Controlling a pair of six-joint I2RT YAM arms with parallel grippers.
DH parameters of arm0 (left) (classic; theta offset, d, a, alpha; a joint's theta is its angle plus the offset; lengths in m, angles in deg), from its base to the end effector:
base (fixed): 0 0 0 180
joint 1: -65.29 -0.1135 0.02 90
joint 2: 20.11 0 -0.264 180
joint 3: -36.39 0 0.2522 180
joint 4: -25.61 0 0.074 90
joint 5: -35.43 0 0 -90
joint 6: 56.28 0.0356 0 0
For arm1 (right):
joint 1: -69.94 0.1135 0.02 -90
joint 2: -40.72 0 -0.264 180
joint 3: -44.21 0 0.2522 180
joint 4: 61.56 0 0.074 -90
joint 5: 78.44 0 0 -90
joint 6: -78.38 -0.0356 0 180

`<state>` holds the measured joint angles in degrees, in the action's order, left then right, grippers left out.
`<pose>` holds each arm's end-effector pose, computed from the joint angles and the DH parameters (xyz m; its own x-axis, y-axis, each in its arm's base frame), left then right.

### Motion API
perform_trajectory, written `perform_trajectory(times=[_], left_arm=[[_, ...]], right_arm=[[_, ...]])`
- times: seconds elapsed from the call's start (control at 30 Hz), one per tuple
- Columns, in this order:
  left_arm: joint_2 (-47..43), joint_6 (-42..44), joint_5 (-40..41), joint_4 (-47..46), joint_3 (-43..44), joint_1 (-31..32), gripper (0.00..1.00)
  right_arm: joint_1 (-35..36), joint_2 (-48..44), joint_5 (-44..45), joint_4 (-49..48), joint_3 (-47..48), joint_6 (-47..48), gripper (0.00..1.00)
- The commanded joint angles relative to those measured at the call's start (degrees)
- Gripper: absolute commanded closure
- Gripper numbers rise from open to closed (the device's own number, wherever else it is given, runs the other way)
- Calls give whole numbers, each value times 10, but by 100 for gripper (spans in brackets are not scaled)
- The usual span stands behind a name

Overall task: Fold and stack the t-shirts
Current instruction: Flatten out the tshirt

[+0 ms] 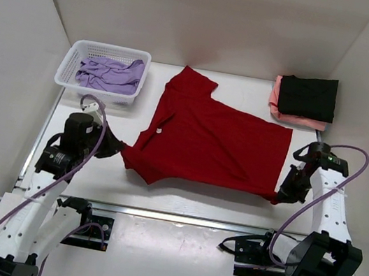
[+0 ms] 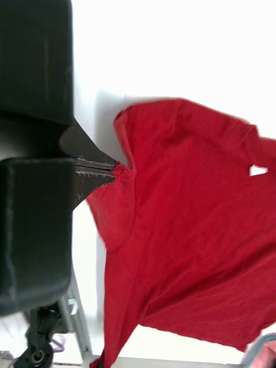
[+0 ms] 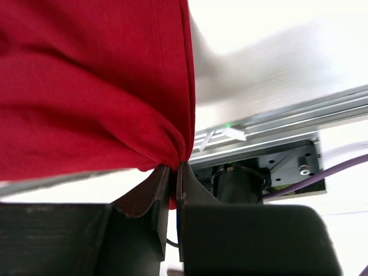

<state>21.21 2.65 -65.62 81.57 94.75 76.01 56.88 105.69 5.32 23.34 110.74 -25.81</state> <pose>0.1438 -0.0342 0.2933 -0.6985 -0.3833 -0.6043 -0.0367 0.8625 -0.5047 0.1695 -0.0353 0.2509 -0.8860 0.4557 -0.0860 0.4431 0.8866 0.1331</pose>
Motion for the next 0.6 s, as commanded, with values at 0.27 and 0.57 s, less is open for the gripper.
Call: perform_trajectory(times=[0.27, 0.57], left_arm=[[-59, 18, 140, 58, 54, -2, 100], [-164, -17, -64, 92, -49, 31, 81]], right_arm=[[-6, 4, 95, 2, 87, -22, 100], [-3, -28, 92, 7, 35, -22, 100]])
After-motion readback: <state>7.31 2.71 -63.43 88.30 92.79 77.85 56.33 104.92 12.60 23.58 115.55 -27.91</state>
